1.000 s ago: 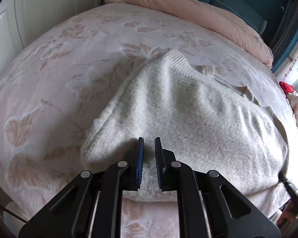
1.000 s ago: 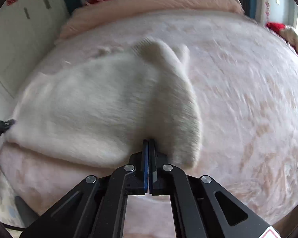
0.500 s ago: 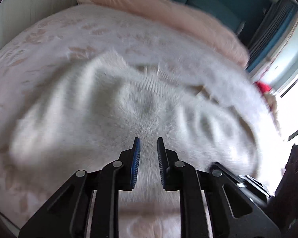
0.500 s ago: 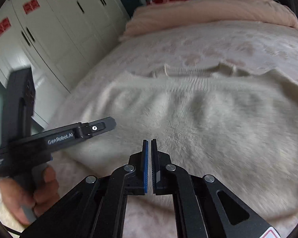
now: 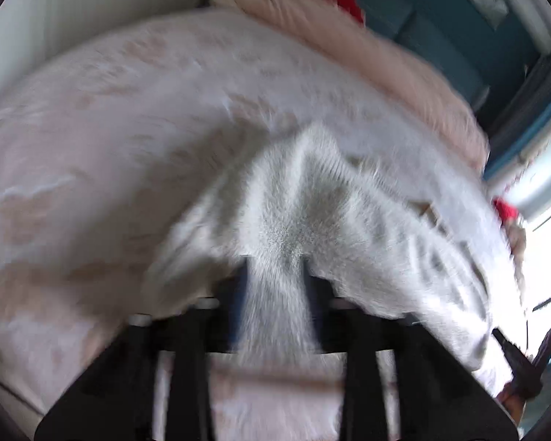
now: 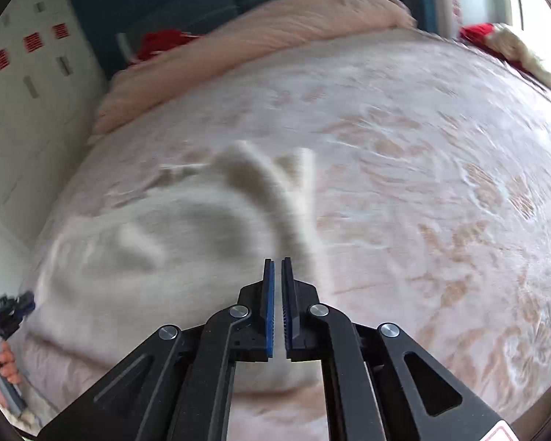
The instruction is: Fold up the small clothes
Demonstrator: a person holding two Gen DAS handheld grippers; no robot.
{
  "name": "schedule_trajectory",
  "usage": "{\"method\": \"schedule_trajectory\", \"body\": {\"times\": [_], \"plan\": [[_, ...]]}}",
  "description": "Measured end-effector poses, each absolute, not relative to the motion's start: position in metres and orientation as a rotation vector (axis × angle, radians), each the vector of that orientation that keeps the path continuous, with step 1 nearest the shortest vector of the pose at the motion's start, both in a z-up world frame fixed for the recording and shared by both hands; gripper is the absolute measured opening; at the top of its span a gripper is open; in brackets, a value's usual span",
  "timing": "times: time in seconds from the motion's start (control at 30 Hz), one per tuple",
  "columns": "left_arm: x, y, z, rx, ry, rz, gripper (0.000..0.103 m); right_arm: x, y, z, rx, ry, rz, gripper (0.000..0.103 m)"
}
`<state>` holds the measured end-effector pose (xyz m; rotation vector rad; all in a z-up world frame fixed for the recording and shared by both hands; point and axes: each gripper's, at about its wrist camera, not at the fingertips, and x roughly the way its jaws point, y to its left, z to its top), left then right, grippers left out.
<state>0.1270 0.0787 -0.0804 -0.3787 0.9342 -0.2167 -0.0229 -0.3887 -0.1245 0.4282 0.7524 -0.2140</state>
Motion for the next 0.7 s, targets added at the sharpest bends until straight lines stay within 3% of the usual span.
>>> {"method": "schedule_trajectory", "body": {"times": [0.03,0.07,0.23,0.4,0.47,0.53,0.7], "plan": [[0.121,0.084,-0.079,-0.394,0.916,-0.184,0.062,-0.017,-0.368,-0.119,0.394,0.739,-0.162,0.010],[0.115,0.092,-0.080,-0.418,0.916,-0.137,0.065,-0.010,-0.354,-0.119,0.375,0.737,-0.125,0.010],[0.120,0.104,-0.119,-0.666,1.056,-0.071,0.068,0.038,-0.243,-0.121,0.227,0.779,0.102,0.008],[0.126,0.104,-0.139,-0.879,1.034,-0.015,0.072,0.070,-0.191,-0.122,0.153,0.779,0.157,0.006],[0.131,0.104,-0.141,-0.924,1.026,-0.025,0.057,0.073,-0.187,-0.124,0.144,0.779,0.142,0.006],[0.136,0.106,-0.145,-0.962,1.027,-0.046,0.028,0.086,-0.185,-0.138,0.137,0.823,0.132,0.006],[0.134,0.104,-0.112,-0.924,0.948,-0.146,0.020,0.086,-0.188,-0.167,0.142,0.863,0.126,0.003]]}}
